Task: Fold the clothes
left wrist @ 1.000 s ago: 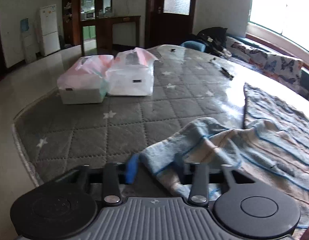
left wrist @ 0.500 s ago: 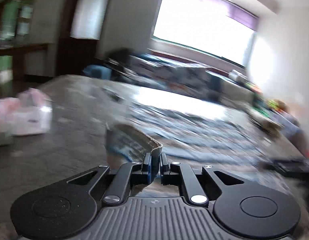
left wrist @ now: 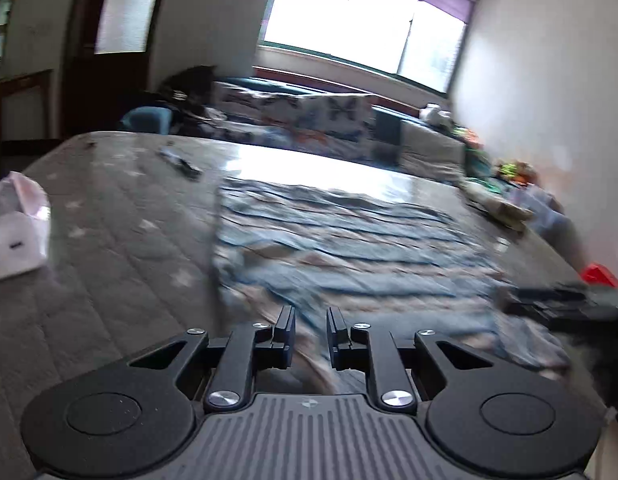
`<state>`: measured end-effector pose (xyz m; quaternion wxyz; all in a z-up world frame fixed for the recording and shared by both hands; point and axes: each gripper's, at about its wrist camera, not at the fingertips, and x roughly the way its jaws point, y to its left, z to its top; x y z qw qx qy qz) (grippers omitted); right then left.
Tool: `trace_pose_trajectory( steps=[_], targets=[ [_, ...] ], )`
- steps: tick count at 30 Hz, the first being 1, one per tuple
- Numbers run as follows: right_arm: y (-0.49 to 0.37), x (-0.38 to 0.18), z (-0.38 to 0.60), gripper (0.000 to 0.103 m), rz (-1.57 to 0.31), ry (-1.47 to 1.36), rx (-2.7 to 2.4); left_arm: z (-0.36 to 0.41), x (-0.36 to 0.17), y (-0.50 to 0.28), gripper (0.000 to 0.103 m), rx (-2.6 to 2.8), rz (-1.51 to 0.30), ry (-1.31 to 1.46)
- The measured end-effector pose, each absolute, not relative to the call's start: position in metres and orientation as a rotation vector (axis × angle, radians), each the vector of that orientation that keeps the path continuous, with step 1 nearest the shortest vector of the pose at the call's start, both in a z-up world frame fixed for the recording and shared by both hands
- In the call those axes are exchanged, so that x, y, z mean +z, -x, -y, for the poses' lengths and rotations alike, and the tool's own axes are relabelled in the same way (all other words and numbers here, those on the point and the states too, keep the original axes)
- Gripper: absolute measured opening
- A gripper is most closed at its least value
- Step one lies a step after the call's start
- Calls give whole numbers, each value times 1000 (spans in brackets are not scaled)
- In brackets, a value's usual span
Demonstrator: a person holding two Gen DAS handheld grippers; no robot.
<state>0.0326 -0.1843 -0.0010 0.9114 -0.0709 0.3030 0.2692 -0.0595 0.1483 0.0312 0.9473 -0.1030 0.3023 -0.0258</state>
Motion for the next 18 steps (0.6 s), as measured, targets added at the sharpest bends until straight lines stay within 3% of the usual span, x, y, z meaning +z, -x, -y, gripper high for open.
trace_pose_trajectory(
  steps=[12, 18],
  targets=[
    [-30, 2, 176, 50, -648, 155, 587, -149, -1, 4, 17, -48, -739, 41],
    [-24, 16, 145, 48, -659, 170, 752, -150, 9, 12, 17, -83, -707, 26]
  ],
)
